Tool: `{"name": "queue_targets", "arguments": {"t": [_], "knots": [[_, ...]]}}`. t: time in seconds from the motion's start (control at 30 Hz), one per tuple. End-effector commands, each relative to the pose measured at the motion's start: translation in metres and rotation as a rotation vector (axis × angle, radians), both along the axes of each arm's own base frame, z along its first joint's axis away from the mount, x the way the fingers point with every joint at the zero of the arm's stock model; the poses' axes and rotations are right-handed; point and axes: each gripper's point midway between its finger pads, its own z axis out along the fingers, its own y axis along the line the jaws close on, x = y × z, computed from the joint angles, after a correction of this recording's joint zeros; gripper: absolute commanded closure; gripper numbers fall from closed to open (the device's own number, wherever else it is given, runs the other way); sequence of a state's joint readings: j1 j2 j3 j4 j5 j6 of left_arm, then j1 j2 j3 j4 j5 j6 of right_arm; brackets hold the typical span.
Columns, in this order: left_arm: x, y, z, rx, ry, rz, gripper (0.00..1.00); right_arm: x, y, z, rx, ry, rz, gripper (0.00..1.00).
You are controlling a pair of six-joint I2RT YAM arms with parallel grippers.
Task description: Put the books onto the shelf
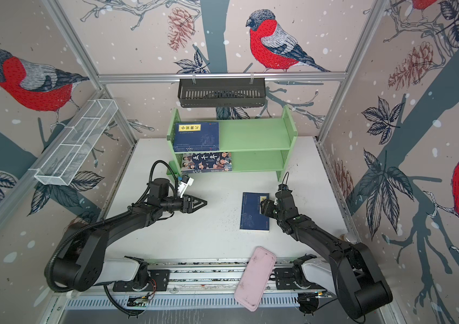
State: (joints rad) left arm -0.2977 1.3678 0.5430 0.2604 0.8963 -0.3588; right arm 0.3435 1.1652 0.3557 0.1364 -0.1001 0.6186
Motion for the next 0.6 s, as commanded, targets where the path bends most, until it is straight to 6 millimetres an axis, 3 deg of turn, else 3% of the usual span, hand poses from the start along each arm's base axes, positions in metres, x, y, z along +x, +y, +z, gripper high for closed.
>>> {"name": "queue_targets", "arguments": {"t": [0.0,0.3,0.57], "knots": [[0.005,-0.001,0.004,0.003,-0.053,-0.001,0.27,0.006,0.004,0.002,-0.03,-0.024,0.038,0.36],[-0.003,0.007,-0.005,0.033,-0.075,0.039,0.24,0.003,0.034,-0.014,-0.009,0.054,0.156,0.38],[-0.005,0.014,-0.026,0.074,-0.054,0.077,0.2,-0.003,0.081,-0.008,-0.031,0.007,0.297,0.4]]}}
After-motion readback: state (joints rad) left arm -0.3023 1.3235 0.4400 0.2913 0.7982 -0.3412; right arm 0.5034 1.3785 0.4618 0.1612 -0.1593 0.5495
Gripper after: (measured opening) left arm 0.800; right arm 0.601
